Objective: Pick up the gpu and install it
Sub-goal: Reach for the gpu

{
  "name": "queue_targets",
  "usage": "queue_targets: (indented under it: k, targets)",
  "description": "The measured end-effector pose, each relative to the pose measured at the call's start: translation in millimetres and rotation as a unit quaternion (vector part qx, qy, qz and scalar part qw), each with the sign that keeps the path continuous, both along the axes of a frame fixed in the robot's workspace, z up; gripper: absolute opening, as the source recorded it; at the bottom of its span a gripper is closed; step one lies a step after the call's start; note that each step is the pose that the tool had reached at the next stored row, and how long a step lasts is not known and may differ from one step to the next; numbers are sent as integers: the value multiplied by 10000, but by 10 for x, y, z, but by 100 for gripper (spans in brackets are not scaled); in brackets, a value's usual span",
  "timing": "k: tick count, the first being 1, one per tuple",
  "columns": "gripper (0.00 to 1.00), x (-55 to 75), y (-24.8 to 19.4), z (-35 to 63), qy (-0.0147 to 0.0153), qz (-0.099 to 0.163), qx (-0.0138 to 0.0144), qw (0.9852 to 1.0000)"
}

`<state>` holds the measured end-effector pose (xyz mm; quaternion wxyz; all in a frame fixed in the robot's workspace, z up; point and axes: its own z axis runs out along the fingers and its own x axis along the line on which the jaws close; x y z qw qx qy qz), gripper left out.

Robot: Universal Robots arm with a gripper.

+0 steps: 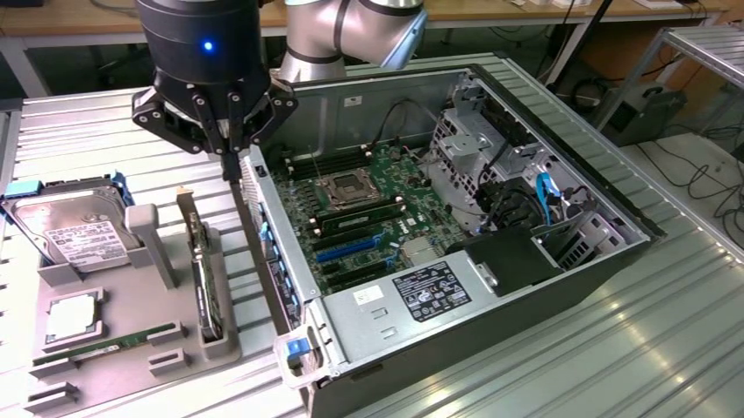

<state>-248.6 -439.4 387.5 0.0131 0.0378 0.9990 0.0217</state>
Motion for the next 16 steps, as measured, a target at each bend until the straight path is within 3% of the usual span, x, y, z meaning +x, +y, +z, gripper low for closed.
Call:
queue_targets:
  k: [16]
  targets:
    - [11, 0, -37, -4, 0, 0, 0, 10000]
